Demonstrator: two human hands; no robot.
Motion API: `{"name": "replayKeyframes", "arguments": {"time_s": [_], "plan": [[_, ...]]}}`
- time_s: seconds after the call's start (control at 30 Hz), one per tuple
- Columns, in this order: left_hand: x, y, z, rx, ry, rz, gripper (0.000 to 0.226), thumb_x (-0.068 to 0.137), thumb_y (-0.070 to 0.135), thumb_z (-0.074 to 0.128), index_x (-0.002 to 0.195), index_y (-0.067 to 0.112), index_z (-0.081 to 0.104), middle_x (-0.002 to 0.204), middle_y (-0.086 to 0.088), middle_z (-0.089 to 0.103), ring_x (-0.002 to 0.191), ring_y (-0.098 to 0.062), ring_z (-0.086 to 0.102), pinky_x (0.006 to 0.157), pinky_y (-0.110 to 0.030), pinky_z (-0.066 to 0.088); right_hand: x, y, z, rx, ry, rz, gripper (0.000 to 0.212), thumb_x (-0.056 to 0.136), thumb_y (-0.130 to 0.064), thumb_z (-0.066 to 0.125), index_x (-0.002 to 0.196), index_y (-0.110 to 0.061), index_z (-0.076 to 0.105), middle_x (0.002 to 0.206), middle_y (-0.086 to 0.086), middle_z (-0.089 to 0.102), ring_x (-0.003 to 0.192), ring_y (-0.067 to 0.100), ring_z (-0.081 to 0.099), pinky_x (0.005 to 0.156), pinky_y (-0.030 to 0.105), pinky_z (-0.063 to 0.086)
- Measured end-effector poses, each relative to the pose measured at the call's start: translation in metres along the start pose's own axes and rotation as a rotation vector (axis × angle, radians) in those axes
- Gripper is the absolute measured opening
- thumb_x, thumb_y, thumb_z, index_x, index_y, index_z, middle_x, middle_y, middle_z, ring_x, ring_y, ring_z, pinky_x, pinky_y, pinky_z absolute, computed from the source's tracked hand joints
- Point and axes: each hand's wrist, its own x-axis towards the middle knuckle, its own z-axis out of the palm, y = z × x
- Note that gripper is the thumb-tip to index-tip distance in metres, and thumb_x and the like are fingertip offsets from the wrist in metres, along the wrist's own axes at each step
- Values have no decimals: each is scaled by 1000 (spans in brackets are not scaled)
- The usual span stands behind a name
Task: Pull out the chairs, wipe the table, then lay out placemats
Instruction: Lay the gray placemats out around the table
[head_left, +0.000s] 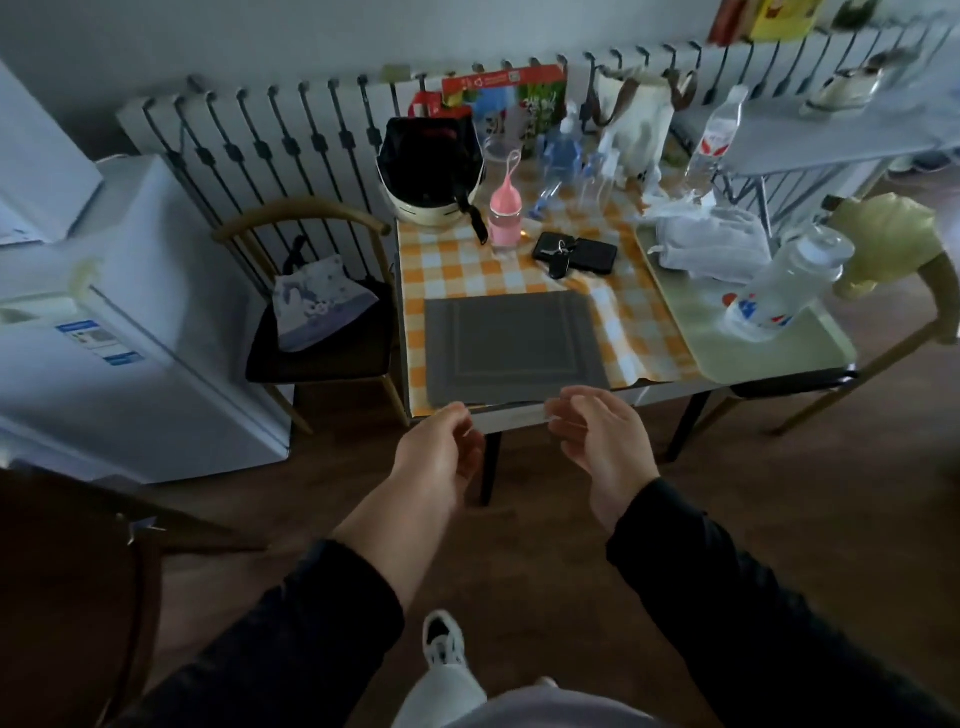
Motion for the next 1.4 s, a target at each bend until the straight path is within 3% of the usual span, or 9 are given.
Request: {"name": "replayKeyframes", "arguments": {"time_s": [0.33,0.47,0.57,0.67,0.73,0.87,1.03,1.2,1.4], "plan": [[124,65,54,149,117,28,8,93,21,67,91,14,71,81,-1,67,77,-14,65,80,-30,55,114,-17,30,12,105,44,21,103,-17,44,107,-12,64,113,13,70,91,19,63,74,27,44],[162,75,69,191,169,11,13,95,22,64,103,15,72,79,2,61,72,-11,56,69,-26,47,145,-14,40,17,109,101,21,105,-21,44,106,-16,64,113,8,70,95,21,64,87,34,44],[181,79,75,223,169,-8,29,99,20,58,127,14,64,112,-6,66,102,-20,63,83,-34,48,168,-13,45,-6,84,154,19,105,-22,46,108,-18,64,117,8,68,99,22,64,87,37,43],[209,79,77,356,216,84,36,95,22,64,131,21,62,134,-10,61,122,-32,57,94,-39,48,191,-14,50,-111,56,180,23,105,-23,44,120,-17,61,123,2,64,109,17,60,91,36,40],[222,78,76,474,244,118,42,94,23,64,135,21,59,133,-6,60,118,-30,57,91,-36,47,206,-14,53,-185,23,200,28,105,-24,45,129,-17,58,130,1,58,117,17,56,92,34,38],[238,73,75,698,299,181,33,89,25,67,121,19,60,113,2,63,96,-23,61,74,-33,47,232,-11,56,-254,-49,277,39,105,-26,47,143,-17,47,145,2,46,129,19,45,102,34,36],[253,67,77,820,424,90,62,79,34,73,137,23,52,128,-9,54,109,-33,57,95,-46,51,249,-8,58,-272,-75,362,44,103,-27,50,145,-17,44,142,1,46,125,21,44,114,46,34],[265,72,79,866,472,0,58,81,35,70,135,24,53,128,-11,54,110,-33,55,95,-46,50,256,-4,56,-319,-121,401,47,102,-32,52,146,-19,42,135,-4,46,134,23,42,114,49,34],[272,81,84,1049,530,-131,58,83,32,67,134,11,47,130,-14,55,114,-33,56,97,-43,49,262,-2,50,-341,-135,404,41,101,-34,52,139,-20,48,126,-4,48,110,18,46,109,50,39]]}}
